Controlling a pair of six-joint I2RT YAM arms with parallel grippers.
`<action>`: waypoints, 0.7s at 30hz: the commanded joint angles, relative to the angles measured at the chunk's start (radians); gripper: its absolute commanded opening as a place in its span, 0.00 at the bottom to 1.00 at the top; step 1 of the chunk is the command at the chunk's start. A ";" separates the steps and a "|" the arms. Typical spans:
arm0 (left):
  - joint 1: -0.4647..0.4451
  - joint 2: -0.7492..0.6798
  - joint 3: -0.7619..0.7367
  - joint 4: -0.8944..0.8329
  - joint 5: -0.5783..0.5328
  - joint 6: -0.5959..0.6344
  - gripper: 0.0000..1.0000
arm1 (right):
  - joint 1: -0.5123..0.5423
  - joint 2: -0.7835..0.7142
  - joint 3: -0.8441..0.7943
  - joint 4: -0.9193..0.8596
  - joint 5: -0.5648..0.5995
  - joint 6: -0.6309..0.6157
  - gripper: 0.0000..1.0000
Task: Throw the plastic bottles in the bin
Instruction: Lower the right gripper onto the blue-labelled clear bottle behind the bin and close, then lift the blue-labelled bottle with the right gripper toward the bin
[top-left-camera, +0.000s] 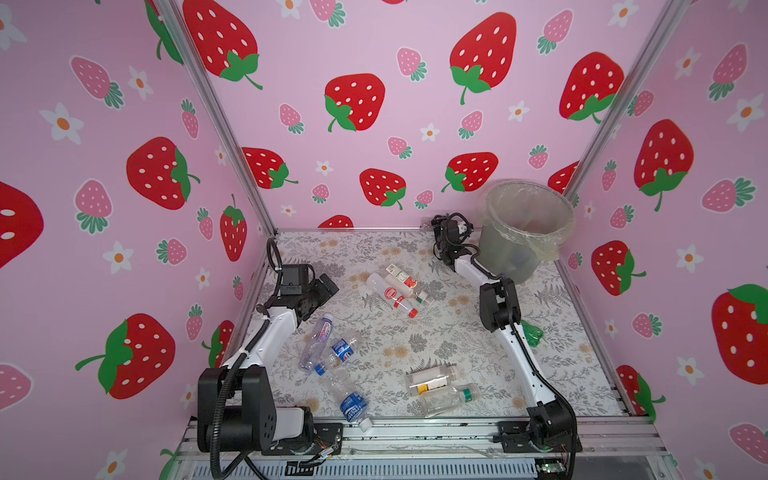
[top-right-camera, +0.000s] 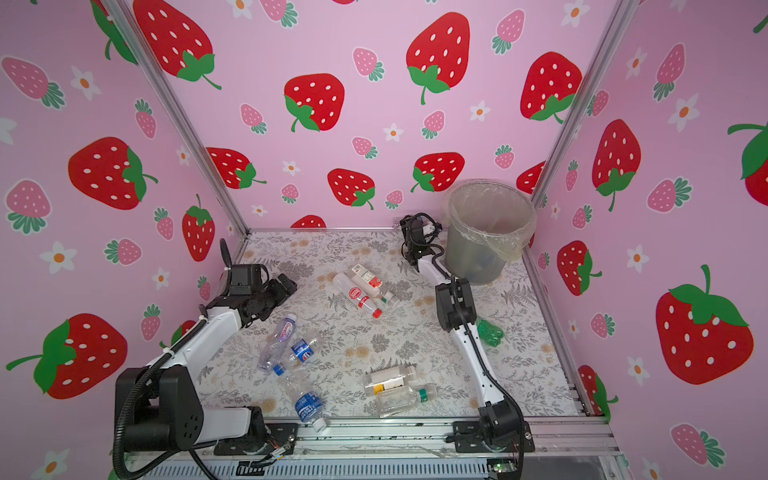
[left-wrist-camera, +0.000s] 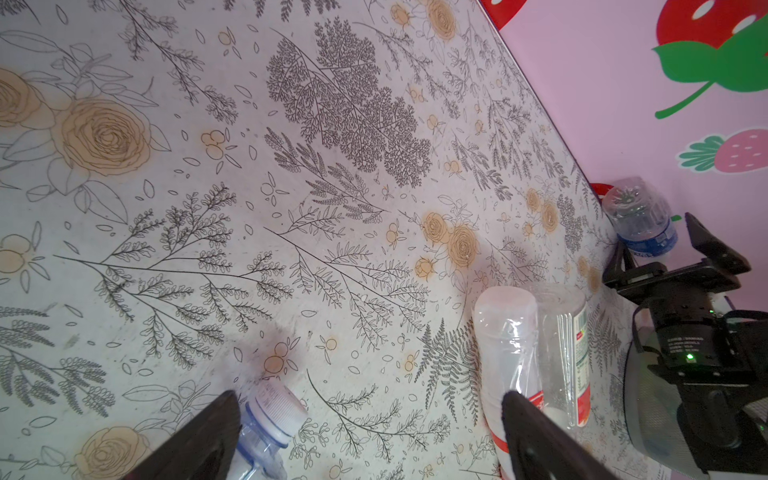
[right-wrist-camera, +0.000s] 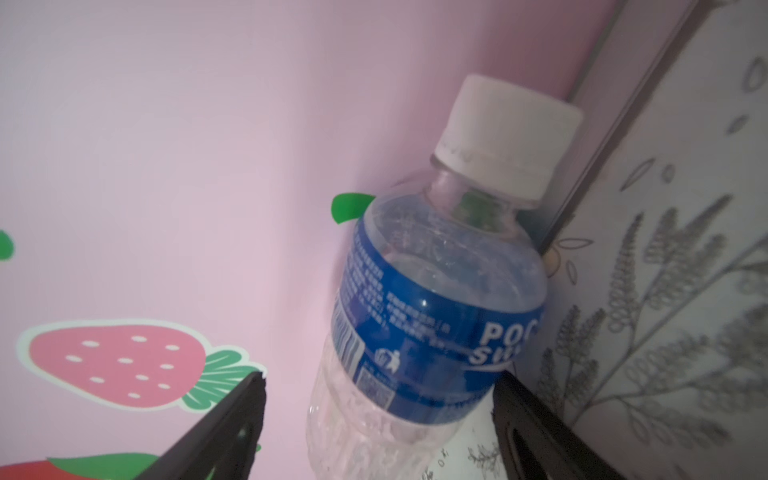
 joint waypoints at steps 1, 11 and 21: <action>0.006 -0.019 -0.011 0.002 0.006 -0.011 1.00 | -0.013 0.062 0.032 0.013 0.054 0.063 0.85; 0.006 -0.030 -0.011 -0.006 -0.002 -0.009 1.00 | -0.041 0.101 0.075 0.058 0.049 0.082 0.65; 0.006 -0.036 -0.003 -0.014 -0.003 -0.009 1.00 | -0.041 0.056 0.058 0.090 -0.009 -0.030 0.46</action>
